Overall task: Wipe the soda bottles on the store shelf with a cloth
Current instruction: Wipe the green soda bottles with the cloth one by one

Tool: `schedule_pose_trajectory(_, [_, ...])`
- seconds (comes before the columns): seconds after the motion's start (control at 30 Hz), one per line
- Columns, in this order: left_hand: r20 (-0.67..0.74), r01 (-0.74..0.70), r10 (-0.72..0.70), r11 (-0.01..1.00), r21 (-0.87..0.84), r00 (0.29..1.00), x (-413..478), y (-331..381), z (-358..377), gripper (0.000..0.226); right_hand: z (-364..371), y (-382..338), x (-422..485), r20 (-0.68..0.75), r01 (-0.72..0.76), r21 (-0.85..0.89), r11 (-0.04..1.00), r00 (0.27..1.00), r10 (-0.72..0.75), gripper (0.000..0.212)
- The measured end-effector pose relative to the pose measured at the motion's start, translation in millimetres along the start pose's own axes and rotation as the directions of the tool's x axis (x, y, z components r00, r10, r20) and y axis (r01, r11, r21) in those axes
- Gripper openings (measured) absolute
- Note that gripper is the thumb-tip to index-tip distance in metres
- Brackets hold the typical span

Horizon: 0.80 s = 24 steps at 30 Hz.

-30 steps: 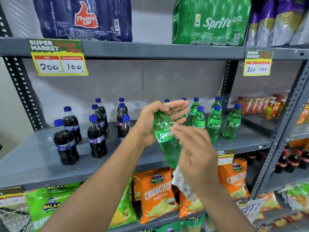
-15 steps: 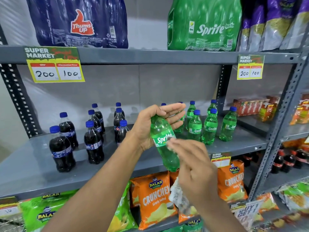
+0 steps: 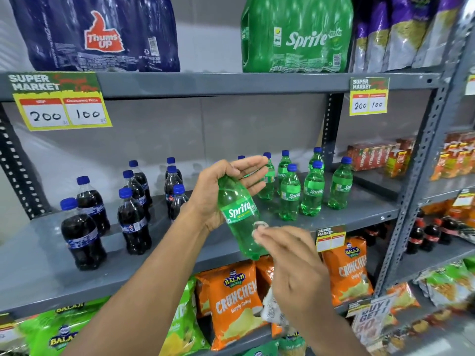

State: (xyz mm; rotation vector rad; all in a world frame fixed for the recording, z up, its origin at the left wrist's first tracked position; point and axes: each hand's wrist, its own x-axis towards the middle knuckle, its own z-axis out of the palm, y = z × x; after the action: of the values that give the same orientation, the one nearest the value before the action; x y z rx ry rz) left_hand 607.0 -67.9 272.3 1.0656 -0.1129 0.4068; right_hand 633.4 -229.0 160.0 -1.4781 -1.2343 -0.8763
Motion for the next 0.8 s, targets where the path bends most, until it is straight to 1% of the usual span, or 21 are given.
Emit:
schedule_pose_trajectory(0.03, [-0.012, -0.004, 0.004, 1.0, 0.003, 1.0, 0.1, 0.4, 0.5, 0.05, 2.3, 1.6, -2.8, 0.016, 0.086, -0.028, 0.996, 0.996, -0.085, 0.035])
schedule_pose_trajectory(0.07, [-0.018, -0.008, 0.008, 1.0, 0.004, 1.0, 0.1, 0.7, 1.2, 0.051, 3.5, 2.9, -4.5, 0.01, 0.117, -0.034, 0.993, 0.993, -0.117, 0.033])
schedule_pose_trajectory(0.1, [-0.02, -0.014, 0.015, 1.0, 0.006, 1.0, 0.5, 1.0, 2.0, 0.051, 4.4, 3.5, -5.6, -0.031, 0.081, -0.011, 0.997, 0.996, -0.081, 0.031])
schedule_pose_trajectory(0.13, [-0.019, -0.024, 0.024, 1.0, 0.011, 1.0, 1.0, 1.3, 3.2, 0.051, 4.6, 1.9, -6.1, -0.094, -0.035, 0.047, 0.998, 0.995, 0.039, 0.03])
schedule_pose_trajectory(0.17, [-0.02, -0.037, 0.037, 0.999, 0.021, 0.999, 2.1, 1.6, 4.3, 0.051, 3.8, -0.9, -5.2, -0.14, -0.218, 0.146, 0.965, 0.961, 0.238, 0.031])
schedule_pose_trajectory(0.2, [-0.021, -0.052, 0.053, 0.998, 0.032, 0.998, 3.2, 1.3, 5.4, 0.051, 2.1, -5.7, -2.7, -0.136, -0.417, 0.274, 0.867, 0.875, 0.464, 0.035])
schedule_pose_trajectory(0.23, [-0.023, -0.073, 0.074, 0.996, 0.044, 0.997, 4.2, 0.9, 6.1, 0.049, 1.2, -10.2, -0.1, -0.082, -0.578, 0.418, 0.701, 0.744, 0.663, 0.037])
schedule_pose_trajectory(0.27, [-0.025, -0.098, 0.099, 0.994, 0.057, 0.995, 5.7, -0.2, 7.3, 0.047, 0.3, -12.4, 0.3, 0.002, -0.672, 0.538, 0.508, 0.604, 0.797, 0.037])
schedule_pose_trajectory(0.3, [-0.031, -0.125, 0.127, 0.99, 0.07, 0.991, 7.3, -1.7, 7.7, 0.047, -0.3, -12.3, -2.1, 0.093, -0.713, 0.614, 0.34, 0.493, 0.865, 0.033])
schedule_pose_trajectory(0.33, [-0.042, -0.153, 0.157, 0.985, 0.08, 0.987, 9.2, -3.6, 7.8, 0.047, -1.4, -14.8, -2.6, 0.174, -0.739, 0.632, 0.234, 0.429, 0.887, 0.029])
schedule_pose_trajectory(0.4, [-0.07, -0.195, 0.201, 0.977, 0.084, 0.977, 12.1, -7.5, 6.4, 0.049, 0.0, -20.1, -5.7, 0.301, -0.797, 0.593, 0.114, 0.35, 0.887, 0.027])
schedule_pose_trajectory(0.47, [-0.069, -0.209, 0.217, 0.973, 0.099, 0.974, 12.4, -10.3, 5.6, 0.049, 2.9, -17.8, -7.3, 0.413, -0.82, 0.571, -0.048, 0.236, 0.88, 0.027])
schedule_pose_trajectory(0.53, [-0.057, -0.206, 0.214, 0.971, 0.12, 0.975, 11.5, -13.2, 6.0, 0.049, 5.0, -7.4, -2.1, 0.509, -0.767, 0.598, -0.234, 0.137, 0.85, 0.03])
schedule_pose_trajectory(0.57, [-0.054, -0.203, 0.211, 0.97, 0.131, 0.976, 10.8, -14.9, 6.5, 0.049, 5.3, -2.4, 1.6, 0.523, -0.735, 0.616, -0.285, 0.11, 0.845, 0.031])
schedule_pose_trajectory(0.6, [-0.053, -0.204, 0.213, 0.969, 0.143, 0.976, 10.6, -16.1, 7.3, 0.048, 6.3, 1.2, 4.2, 0.526, -0.715, 0.628, -0.307, 0.099, 0.845, 0.033])
schedule_pose_trajectory(0.67, [-0.06, -0.214, 0.226, 0.963, 0.162, 0.972, 11.2, -16.7, 8.4, 0.047, 7.5, -0.7, 1.2, 0.524, -0.706, 0.632, -0.319, 0.086, 0.848, 0.034])
schedule_pose_trajectory(0.8, [-0.064, -0.234, 0.25, 0.953, 0.193, 0.966, 14.1, -14.5, 4.3, 0.047, 6.8, -12.5, -10.4, 0.576, -0.765, 0.566, -0.306, 0.101, 0.811, 0.026])
